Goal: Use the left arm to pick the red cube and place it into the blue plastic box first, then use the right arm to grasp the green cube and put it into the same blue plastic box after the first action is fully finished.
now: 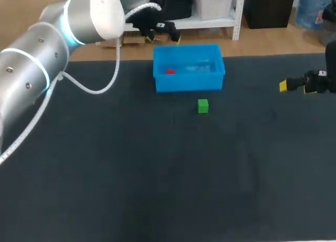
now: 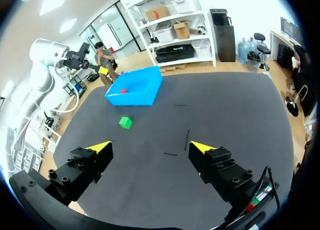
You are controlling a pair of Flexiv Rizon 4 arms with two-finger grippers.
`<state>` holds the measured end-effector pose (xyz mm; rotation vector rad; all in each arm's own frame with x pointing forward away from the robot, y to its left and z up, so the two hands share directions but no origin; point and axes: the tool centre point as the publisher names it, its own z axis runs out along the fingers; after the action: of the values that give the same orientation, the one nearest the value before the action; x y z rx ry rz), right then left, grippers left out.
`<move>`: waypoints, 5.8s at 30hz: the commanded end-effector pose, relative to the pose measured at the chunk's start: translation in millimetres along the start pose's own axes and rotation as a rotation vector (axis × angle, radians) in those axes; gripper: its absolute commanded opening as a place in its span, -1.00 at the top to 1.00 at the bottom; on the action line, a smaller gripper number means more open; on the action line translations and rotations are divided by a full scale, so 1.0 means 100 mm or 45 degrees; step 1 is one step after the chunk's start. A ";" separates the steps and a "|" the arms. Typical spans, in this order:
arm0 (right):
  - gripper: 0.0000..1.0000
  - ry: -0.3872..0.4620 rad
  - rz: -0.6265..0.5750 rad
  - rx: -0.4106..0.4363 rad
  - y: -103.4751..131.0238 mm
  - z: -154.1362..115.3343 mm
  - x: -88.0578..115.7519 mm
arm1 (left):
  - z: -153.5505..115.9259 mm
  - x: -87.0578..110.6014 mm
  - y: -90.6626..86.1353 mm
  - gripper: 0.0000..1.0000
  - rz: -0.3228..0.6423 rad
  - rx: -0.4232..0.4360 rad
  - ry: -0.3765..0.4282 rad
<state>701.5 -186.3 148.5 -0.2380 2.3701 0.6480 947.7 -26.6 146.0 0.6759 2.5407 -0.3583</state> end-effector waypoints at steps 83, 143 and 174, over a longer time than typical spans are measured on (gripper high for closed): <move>-1.00 0.000 0.000 0.001 0.00 0.00 0.00 | -1.30 1.67 -0.09 -1.00 0.190 0.383 -0.102; -1.00 0.058 0.028 0.184 0.52 0.25 -0.08 | -1.33 1.82 -0.08 -1.00 0.176 0.365 -0.093; -1.00 0.307 -0.076 0.262 0.95 0.65 -0.27 | -1.33 1.82 -0.08 -1.00 0.176 0.365 -0.093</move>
<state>719.4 -80.7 160.3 -0.3181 2.6042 0.4105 754.5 85.9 166.6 0.9202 2.3862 -0.6912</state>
